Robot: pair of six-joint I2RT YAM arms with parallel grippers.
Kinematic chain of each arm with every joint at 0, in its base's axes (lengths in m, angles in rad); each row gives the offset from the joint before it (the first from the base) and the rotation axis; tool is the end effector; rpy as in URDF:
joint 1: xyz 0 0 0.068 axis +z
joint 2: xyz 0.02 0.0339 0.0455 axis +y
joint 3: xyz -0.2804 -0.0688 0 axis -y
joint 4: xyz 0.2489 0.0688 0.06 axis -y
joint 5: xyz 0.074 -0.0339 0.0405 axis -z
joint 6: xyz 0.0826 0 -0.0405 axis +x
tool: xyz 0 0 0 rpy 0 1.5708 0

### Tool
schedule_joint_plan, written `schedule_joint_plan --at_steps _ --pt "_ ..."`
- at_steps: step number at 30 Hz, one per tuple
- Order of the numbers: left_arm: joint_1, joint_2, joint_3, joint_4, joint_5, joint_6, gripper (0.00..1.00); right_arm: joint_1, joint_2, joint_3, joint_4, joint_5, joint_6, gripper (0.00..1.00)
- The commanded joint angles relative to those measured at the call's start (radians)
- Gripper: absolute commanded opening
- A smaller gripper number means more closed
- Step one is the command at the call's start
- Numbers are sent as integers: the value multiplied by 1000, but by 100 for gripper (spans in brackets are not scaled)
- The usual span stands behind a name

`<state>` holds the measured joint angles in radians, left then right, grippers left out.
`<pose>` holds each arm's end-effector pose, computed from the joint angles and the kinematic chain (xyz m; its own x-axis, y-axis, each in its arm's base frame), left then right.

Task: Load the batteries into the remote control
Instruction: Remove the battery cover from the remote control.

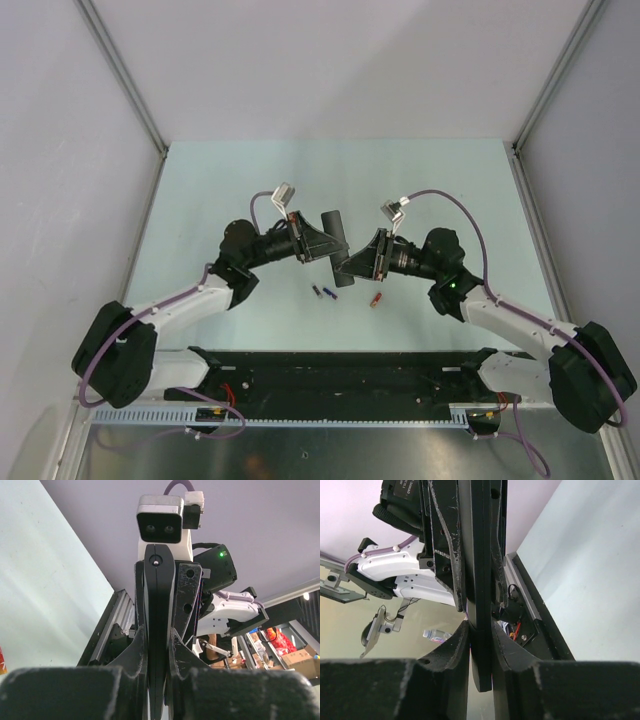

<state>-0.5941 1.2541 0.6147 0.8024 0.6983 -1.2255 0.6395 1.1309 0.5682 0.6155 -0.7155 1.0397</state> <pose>0.2219 -0.2140 0.3019 -0.8526 -0.2938 -0.4322 0.4496 0.0092 -0.8932 0.1918 0.2101 0.2924 -0.8202 0.2010 -0.5356 -0.5309 0.0816 0.8435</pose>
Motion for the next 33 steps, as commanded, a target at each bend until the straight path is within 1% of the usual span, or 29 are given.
schedule_joint_plan --at_steps 1,7,9,15,26,33 --pt "4 -12 2 144 -68 -77 0 9 -2 -18 -52 5 -29 9" --pt "31 -5 8 162 -79 -104 0 29 -6 -24 -114 1 -70 4" --pt "46 -8 14 164 -79 -106 0 40 -10 -24 -134 1 -76 4" --pt "74 8 40 164 -62 -117 0 65 -10 -24 -183 7 -113 8" --pt "100 30 56 165 -54 -123 0 84 -23 -24 -226 14 -139 9" --pt "111 44 69 164 -49 -126 0 89 -31 -24 -249 17 -150 13"
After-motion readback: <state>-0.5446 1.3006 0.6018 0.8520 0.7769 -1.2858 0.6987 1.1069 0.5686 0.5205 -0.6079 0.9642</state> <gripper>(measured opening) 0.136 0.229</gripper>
